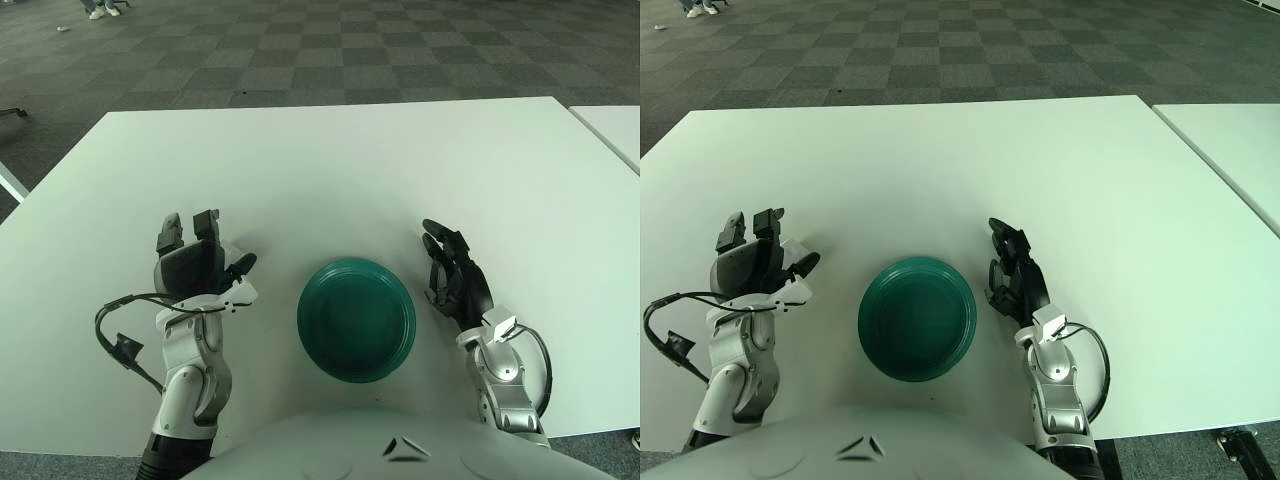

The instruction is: Put the charger into the plate.

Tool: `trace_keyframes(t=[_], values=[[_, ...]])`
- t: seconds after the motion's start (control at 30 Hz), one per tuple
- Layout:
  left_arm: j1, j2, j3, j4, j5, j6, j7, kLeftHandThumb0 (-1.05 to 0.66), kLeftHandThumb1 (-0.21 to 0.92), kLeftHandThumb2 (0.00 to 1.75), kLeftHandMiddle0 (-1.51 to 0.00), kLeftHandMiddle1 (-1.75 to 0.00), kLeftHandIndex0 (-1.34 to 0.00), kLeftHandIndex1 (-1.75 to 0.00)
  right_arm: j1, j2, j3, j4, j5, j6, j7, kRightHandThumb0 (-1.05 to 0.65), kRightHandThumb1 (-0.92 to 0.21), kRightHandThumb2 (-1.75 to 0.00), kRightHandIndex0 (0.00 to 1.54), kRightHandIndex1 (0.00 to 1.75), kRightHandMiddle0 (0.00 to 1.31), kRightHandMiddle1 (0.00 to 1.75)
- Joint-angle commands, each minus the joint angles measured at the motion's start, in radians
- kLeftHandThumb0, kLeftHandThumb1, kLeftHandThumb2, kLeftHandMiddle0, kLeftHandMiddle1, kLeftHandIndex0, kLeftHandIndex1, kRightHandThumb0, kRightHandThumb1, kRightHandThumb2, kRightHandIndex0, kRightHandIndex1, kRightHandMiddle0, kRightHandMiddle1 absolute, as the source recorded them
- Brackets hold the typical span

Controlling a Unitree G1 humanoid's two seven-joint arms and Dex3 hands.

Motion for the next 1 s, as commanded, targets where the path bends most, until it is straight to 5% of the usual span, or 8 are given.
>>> trace_keyframes(t=[0.0, 0.97], values=[[-0.024, 0.022, 0.003, 0.018, -0.008, 0.01, -0.008, -1.05, 0.92, 0.59, -0.08, 0.0, 0.0, -0.72, 0.035, 0.001, -0.001, 0.027, 0.008, 0.041, 0.005, -0.7, -0.92, -0.85, 0.19, 0.01, 0.0, 0.66], [-0.092, 0.122, 0.017, 0.213, -0.229, -0.069, 0.07, -1.05, 0.92, 0.52, -0.11, -0.01, 0.0, -0.85, 0.044, -0.025, 0.0, 0.006, -0.021, 0.077, -0.003, -0.75, -0.92, -0.83, 0.13, 0.0, 0.0, 0.54]])
